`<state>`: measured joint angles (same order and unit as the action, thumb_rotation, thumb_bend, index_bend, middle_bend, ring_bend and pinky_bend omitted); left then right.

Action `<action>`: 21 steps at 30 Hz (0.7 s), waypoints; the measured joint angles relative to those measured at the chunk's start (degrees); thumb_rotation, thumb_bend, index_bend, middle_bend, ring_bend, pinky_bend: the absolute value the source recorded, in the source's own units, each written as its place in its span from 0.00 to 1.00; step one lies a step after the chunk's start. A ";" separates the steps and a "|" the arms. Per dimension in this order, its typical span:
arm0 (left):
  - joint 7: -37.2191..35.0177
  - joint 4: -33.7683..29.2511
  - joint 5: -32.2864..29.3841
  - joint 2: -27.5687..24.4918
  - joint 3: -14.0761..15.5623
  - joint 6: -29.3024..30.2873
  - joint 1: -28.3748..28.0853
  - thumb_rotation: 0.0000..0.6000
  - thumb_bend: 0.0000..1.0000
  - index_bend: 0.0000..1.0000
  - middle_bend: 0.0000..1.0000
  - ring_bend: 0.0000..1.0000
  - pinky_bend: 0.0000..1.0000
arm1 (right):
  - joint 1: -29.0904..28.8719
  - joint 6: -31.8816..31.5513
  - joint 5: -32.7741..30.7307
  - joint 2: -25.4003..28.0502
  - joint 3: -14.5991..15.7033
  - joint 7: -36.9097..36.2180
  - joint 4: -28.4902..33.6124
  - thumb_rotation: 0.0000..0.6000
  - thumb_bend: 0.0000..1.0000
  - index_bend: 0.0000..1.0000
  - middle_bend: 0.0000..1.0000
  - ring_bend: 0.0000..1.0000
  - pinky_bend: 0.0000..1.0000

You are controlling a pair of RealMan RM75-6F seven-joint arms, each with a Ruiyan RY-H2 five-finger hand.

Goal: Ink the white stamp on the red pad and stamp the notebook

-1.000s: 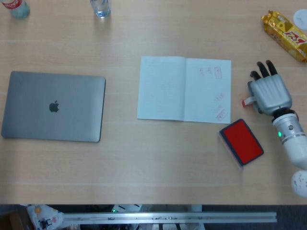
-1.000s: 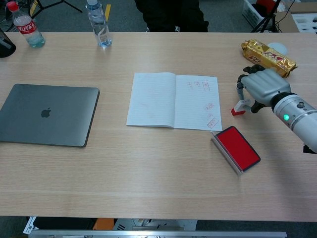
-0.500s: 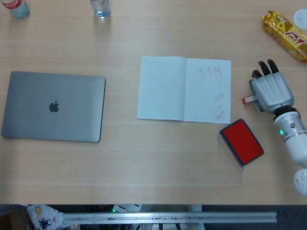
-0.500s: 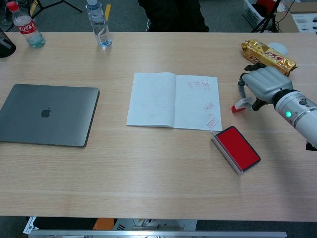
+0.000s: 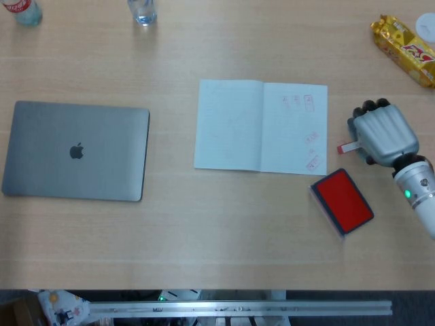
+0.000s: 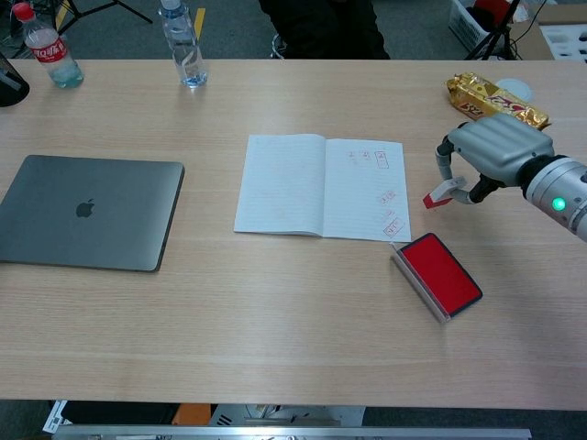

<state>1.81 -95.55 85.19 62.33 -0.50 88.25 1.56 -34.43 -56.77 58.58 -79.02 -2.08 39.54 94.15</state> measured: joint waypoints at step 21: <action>0.55 -0.55 0.08 -0.16 0.49 -0.23 0.19 1.00 0.32 0.00 0.00 0.00 0.00 | 0.67 0.92 7.01 3.59 7.14 2.58 6.53 1.00 0.45 0.70 0.53 0.39 0.33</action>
<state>2.37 -96.10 85.27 62.17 -0.02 88.02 1.74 -33.76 -55.85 65.58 -75.44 5.05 42.12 100.68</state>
